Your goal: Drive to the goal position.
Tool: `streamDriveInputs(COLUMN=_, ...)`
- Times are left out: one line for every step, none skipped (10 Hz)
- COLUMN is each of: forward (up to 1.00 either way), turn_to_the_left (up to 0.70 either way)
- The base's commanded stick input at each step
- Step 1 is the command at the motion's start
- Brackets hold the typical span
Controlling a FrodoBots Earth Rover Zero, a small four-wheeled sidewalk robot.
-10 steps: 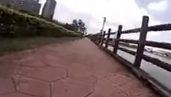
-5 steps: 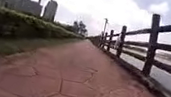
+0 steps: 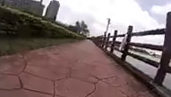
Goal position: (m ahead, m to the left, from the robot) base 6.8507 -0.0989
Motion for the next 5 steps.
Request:
streamDriveInputs(forward=0.85, turn_to_the_left=0.11)
streamDriveInputs(forward=0.85, turn_to_the_left=0.11)
streamDriveInputs(forward=0.85, turn_to_the_left=0.11)
streamDriveInputs(forward=0.85, turn_to_the_left=0.11)
streamDriveInputs(forward=0.85, turn_to_the_left=0.11)
